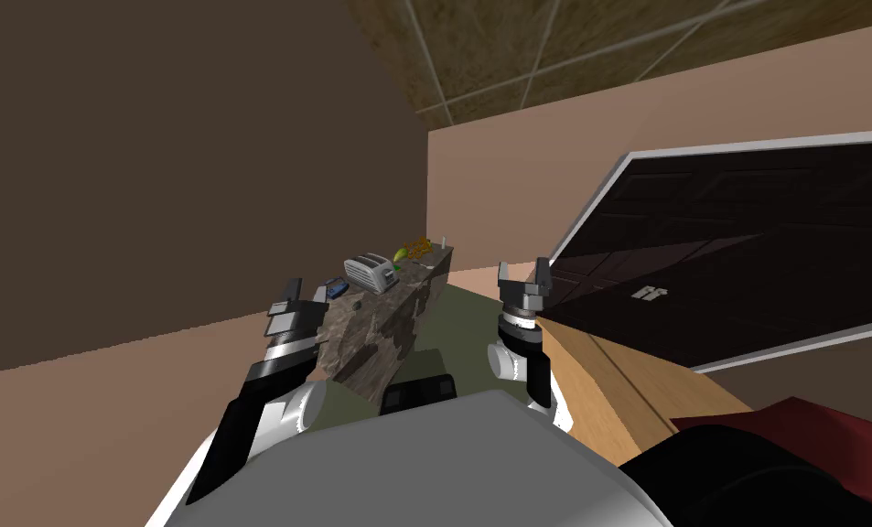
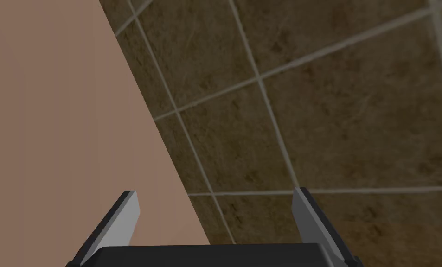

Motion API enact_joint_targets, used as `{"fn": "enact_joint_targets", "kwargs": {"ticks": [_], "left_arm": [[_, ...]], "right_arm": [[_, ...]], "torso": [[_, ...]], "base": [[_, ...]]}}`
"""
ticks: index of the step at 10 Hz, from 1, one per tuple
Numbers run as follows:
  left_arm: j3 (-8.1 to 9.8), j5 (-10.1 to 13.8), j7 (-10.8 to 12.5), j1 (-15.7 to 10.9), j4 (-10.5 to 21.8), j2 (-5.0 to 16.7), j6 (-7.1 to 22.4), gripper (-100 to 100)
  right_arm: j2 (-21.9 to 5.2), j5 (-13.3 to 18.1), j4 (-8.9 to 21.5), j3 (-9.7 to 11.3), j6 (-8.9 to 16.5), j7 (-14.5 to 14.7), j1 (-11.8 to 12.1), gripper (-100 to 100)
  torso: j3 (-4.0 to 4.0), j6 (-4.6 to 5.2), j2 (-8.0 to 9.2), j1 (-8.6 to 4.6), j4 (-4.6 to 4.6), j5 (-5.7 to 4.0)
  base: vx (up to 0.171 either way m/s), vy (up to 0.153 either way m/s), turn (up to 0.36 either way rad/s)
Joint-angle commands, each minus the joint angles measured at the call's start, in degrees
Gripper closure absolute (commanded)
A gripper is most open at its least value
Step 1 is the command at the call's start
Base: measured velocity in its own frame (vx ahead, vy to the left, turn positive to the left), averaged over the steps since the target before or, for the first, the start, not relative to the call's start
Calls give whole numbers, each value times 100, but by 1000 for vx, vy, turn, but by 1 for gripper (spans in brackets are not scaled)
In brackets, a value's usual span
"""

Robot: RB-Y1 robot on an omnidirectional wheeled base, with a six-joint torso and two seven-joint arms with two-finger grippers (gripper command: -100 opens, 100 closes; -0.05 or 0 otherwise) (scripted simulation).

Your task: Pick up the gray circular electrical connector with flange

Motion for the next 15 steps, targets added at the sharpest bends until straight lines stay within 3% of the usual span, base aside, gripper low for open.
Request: {"fn": "enact_joint_targets", "kwargs": {"ticks": [1,6,15], "left_arm": [[-5,30,0,11,5,188,48,-100],[-47,270,-1,94,36,963,387,-100],[-171,1008,-20,334,123,2381,1365,-100]], "right_arm": [[0,0,0,0,0,0,0,0],[0,0,0,0,0,0,-1,0],[-1,0,1,0,1,0,-1,0]], "torso": [[0,0,0,0,0,0],[14,1,24,14,5,3],[28,0,47,32,11,7]], "base": [[-13,3,-37],[-56,27,-86],[-121,56,-144]]}}
